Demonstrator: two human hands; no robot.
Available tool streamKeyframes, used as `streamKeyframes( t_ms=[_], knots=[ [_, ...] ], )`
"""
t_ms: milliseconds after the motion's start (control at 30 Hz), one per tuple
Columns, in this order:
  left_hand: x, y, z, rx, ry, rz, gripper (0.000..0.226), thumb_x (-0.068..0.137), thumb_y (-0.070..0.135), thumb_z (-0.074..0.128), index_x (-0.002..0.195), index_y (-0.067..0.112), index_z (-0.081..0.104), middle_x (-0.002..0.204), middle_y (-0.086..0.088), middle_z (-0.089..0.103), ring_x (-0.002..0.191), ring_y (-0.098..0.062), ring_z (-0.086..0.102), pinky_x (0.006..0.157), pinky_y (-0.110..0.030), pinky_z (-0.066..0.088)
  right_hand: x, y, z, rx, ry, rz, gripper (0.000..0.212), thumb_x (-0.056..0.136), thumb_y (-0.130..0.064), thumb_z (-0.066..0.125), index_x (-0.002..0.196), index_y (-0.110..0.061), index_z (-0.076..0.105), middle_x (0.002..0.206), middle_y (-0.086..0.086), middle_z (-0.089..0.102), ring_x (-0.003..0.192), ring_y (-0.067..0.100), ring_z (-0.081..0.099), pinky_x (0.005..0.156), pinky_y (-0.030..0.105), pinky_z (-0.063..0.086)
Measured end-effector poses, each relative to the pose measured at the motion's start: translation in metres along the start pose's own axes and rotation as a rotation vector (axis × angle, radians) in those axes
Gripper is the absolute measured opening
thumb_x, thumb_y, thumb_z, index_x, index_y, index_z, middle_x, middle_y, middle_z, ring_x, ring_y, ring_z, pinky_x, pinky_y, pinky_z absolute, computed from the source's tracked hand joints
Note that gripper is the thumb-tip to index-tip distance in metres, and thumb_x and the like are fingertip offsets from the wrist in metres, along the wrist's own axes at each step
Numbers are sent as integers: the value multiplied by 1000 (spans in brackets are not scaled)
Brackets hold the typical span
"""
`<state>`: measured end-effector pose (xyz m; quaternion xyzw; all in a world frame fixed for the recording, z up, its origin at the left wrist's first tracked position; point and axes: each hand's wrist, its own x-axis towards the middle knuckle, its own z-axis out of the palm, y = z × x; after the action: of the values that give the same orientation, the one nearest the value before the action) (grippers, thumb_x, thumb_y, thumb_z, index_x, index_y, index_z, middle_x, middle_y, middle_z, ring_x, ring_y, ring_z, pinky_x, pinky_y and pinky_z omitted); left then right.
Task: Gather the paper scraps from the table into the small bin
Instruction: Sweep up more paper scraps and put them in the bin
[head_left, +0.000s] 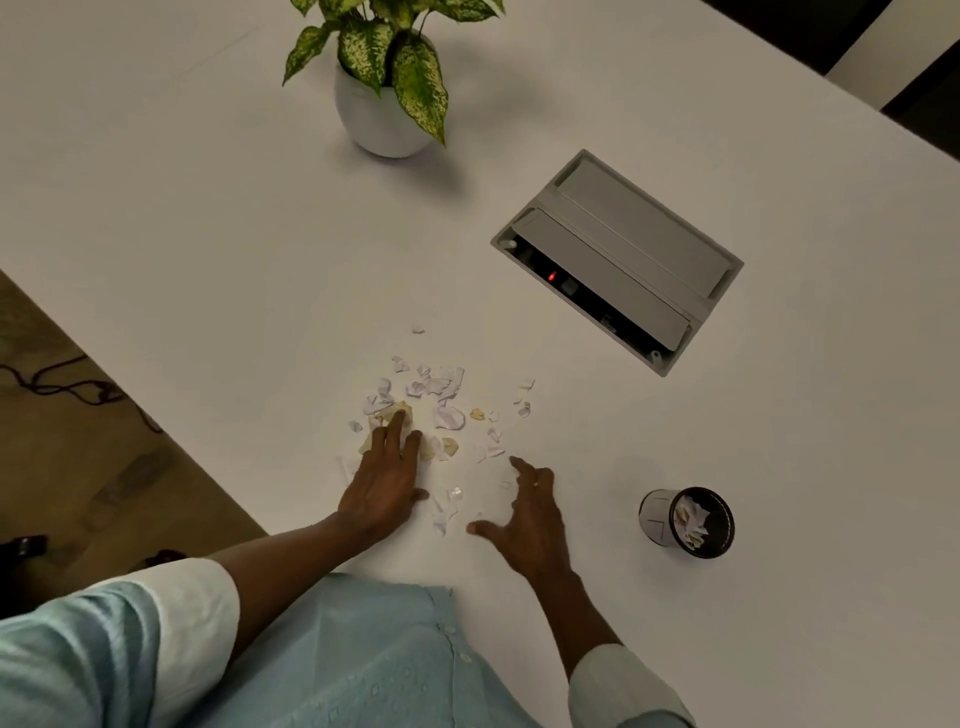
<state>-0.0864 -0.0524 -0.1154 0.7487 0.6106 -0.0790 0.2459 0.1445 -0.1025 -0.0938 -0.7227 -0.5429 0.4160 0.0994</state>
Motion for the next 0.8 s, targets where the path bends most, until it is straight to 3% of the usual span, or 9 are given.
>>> streamKeyframes(
  t_ms=[133, 300, 367, 433, 500, 567, 700, 800],
  knots=[
    [10, 8, 0, -87, -24, 19, 83, 95, 23, 76, 160, 11, 27, 174, -18, 8, 159, -40, 18, 123, -50, 39, 13, -16, 15, -147, -69, -25, 131, 63, -46, 95, 161, -23, 11, 141, 4, 28, 120, 22, 52, 92, 40, 58],
    [13, 9, -6, -114, -36, 81, 63, 98, 11, 65, 155, 14, 38, 165, -16, 27, 141, -33, 45, 103, -40, 56, 37, -30, 17, -229, -27, -26, 117, 80, -28, 87, 163, -31, 4, 150, 8, 19, 114, 21, 57, 96, 36, 57],
    [13, 8, -7, -95, -29, 119, 49, 97, 10, 62, 144, 12, 48, 157, -15, 35, 131, -31, 51, 91, -35, 57, 46, -33, 16, -226, -24, -31, 105, 87, -19, 81, 162, -35, 8, 157, 6, 14, 113, 18, 57, 96, 30, 53],
    [14, 7, -8, -29, -21, 166, 36, 96, 8, 63, 131, 8, 55, 145, -14, 45, 123, -30, 51, 80, -34, 54, 53, -35, 14, -271, -23, -57, 97, 90, -14, 77, 161, -35, 14, 162, 7, 11, 126, 19, 51, 99, 31, 50],
    [15, 8, -9, 5, -11, 195, 27, 96, 6, 62, 123, 6, 59, 133, -15, 53, 117, -29, 50, 77, -36, 52, 57, -38, 15, -356, -45, -103, 92, 92, -12, 75, 161, -33, 18, 164, 11, 9, 143, 24, 38, 104, 38, 50],
    [16, 8, -9, 5, 1, 209, 21, 98, 5, 58, 119, 4, 62, 128, -16, 57, 115, -30, 50, 80, -40, 54, 61, -41, 15, -427, -61, -155, 82, 95, -13, 70, 160, -31, 23, 166, 13, 11, 148, 27, 31, 103, 41, 52],
    [15, 7, -8, -9, 2, 222, 23, 100, 3, 52, 120, 3, 63, 127, -15, 58, 115, -30, 51, 90, -42, 52, 65, -47, 13, -571, -19, -237, 44, 100, -14, 61, 142, -17, 48, 152, 12, 33, 137, 28, 40, 87, 34, 58],
    [13, 7, -9, -44, 10, 230, 20, 99, 1, 52, 112, 3, 66, 120, -15, 61, 110, -30, 53, 87, -44, 51, 63, -47, 14, -588, 18, -252, 22, 100, -5, 57, 120, -13, 59, 134, 10, 49, 123, 26, 50, 80, 33, 57]
  ],
)
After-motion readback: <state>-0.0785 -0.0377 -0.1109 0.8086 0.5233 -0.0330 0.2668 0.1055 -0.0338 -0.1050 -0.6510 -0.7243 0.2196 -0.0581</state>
